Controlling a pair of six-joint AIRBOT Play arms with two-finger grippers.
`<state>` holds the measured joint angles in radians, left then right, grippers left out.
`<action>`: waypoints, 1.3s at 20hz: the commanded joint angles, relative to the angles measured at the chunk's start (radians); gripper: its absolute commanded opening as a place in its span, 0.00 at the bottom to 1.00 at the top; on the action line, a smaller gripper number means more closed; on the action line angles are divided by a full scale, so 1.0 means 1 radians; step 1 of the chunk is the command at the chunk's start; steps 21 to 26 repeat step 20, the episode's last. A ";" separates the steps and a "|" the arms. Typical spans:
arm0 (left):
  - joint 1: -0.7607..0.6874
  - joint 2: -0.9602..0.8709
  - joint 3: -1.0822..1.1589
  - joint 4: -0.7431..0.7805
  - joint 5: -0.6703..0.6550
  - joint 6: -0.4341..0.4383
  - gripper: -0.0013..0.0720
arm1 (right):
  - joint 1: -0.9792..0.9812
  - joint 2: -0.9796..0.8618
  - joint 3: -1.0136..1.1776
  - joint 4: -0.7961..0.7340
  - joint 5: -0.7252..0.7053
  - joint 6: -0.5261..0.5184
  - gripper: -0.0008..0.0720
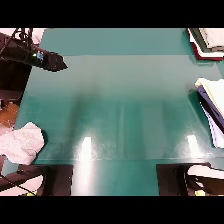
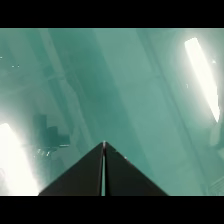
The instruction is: Fold the shirts.
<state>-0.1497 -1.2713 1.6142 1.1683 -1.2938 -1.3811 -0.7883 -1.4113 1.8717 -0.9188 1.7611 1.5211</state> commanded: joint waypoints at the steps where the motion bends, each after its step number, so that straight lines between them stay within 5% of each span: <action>1: 0.001 0.000 0.000 -0.003 -0.016 0.000 0.05 | 0.277 -0.001 0.000 0.101 0.027 0.000 0.80; 2: 0.001 0.000 0.000 -0.006 -0.025 0.000 0.05 | 0.373 -0.001 0.000 0.094 0.020 0.000 0.73; 3: 0.001 0.000 0.000 -0.006 -0.023 0.000 0.05 | 0.457 -0.001 0.000 0.077 0.008 -0.003 0.56; 5: 0.001 0.000 0.000 -0.005 -0.023 0.000 0.05 | 0.606 -0.001 0.000 0.068 -0.024 -0.034 0.10; 6: 0.001 0.000 0.000 -0.005 -0.023 0.000 0.05 | 0.672 -0.001 0.000 0.053 -0.042 -0.046 0.06; 12: 0.001 0.000 0.000 -0.006 -0.023 0.000 0.05 | 0.885 -0.001 0.000 0.027 -0.126 -0.048 0.03; 26: 0.001 0.000 0.000 -0.006 -0.023 0.000 0.05 | 0.903 -0.001 0.000 0.027 -0.137 -0.048 0.03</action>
